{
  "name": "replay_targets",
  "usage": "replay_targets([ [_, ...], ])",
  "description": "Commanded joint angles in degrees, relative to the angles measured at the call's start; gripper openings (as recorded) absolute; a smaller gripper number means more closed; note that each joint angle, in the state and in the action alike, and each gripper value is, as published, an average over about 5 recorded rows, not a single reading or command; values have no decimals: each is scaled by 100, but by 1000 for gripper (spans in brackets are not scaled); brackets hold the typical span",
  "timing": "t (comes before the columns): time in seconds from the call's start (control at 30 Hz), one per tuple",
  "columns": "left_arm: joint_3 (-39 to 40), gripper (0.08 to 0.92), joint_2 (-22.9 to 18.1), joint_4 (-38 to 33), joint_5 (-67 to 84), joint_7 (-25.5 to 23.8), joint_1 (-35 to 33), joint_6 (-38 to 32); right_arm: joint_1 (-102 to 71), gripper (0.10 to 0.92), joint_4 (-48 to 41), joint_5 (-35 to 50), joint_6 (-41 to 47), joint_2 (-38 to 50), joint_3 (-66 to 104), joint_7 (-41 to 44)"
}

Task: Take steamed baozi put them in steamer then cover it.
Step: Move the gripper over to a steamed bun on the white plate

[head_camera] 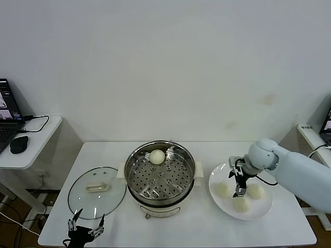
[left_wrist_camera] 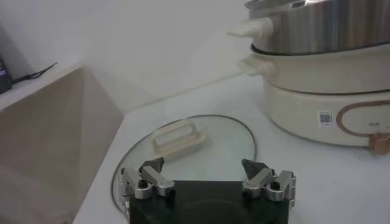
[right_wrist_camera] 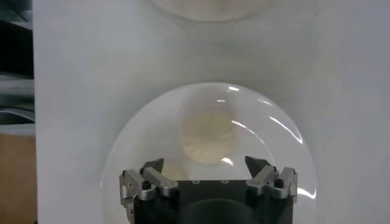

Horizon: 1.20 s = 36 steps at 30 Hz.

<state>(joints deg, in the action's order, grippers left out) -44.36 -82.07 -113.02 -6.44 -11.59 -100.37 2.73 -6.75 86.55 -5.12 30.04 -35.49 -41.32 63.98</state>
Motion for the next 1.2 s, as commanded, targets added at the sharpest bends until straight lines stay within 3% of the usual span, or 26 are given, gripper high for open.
replay_targets([
  [0.03, 5, 823, 5, -2, -9, 1, -15, 1, -293, 822, -58, -101, 27, -111, 164, -244],
  [1.2, 35, 823, 8, 122, -24, 21, -2, 0, -507, 823, -616, -520, -41, -727, 367, -260],
])
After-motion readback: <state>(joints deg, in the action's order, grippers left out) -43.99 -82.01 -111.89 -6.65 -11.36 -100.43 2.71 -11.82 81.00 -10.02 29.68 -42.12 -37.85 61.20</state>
